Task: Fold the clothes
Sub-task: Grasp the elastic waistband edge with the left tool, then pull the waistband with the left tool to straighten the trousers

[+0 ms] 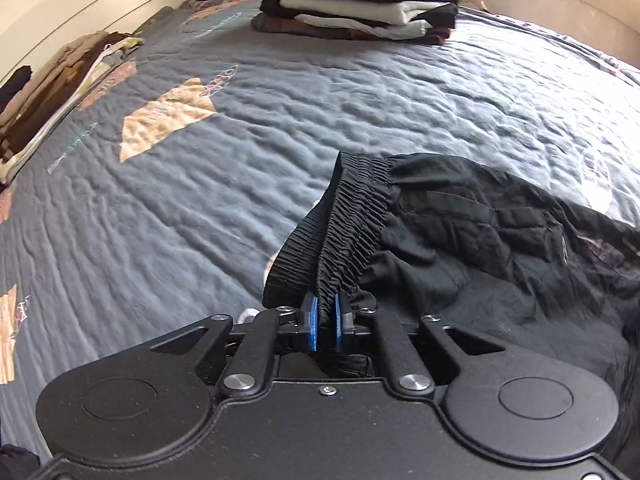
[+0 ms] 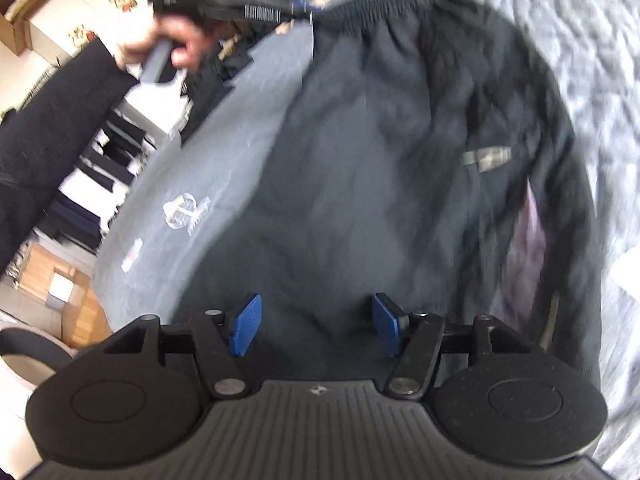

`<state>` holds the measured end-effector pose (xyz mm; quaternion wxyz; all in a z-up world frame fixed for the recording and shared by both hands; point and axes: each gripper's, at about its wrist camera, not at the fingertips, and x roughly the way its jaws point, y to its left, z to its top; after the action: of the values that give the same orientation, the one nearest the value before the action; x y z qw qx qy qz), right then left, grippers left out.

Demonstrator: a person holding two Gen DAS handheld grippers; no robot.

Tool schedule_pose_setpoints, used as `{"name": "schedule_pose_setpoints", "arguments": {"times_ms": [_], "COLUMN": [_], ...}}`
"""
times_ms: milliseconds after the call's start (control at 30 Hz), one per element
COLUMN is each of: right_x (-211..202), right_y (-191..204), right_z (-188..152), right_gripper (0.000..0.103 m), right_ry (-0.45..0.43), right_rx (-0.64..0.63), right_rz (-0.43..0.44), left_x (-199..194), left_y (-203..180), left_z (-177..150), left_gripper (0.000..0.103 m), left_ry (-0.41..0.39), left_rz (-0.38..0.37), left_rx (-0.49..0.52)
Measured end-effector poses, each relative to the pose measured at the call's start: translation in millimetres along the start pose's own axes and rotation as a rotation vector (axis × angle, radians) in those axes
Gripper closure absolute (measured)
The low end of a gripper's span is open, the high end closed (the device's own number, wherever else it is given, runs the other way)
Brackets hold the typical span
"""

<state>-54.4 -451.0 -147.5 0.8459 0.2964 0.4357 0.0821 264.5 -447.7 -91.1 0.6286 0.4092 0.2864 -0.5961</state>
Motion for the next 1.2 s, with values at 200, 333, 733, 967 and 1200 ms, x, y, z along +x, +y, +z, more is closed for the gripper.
{"name": "schedule_pose_setpoints", "arguments": {"times_ms": [200,333,733,967,1200], "right_x": [11.5,1.6,36.9,59.1,58.5], "right_y": [-4.4,3.9,57.5,63.7,65.4], "right_z": [-5.8,-3.4,-3.0,-15.8,-16.0], "right_gripper": [0.04,0.04,0.04,0.036,0.033], "right_ry": [0.035,0.016,0.047,0.095,0.107], "right_rx": [-0.005,-0.027,-0.143,-0.192,-0.221], "right_rz": [-0.009,-0.019,0.086,0.02,0.003], "left_x": [8.0,-31.5,27.4,5.1,0.2], "left_y": [2.0,6.1,-17.4,-4.6,11.8], "left_z": [0.7,-0.3,-7.6,-9.4,-6.2], "left_gripper": [0.087,0.085,0.085,0.045,0.042], "left_ry": [0.033,-0.085,0.024,-0.034,0.012], "left_rz": [0.028,-0.003,-0.126,-0.065,0.019], "left_rx": [-0.034,-0.104,-0.235,-0.191,-0.129]}}
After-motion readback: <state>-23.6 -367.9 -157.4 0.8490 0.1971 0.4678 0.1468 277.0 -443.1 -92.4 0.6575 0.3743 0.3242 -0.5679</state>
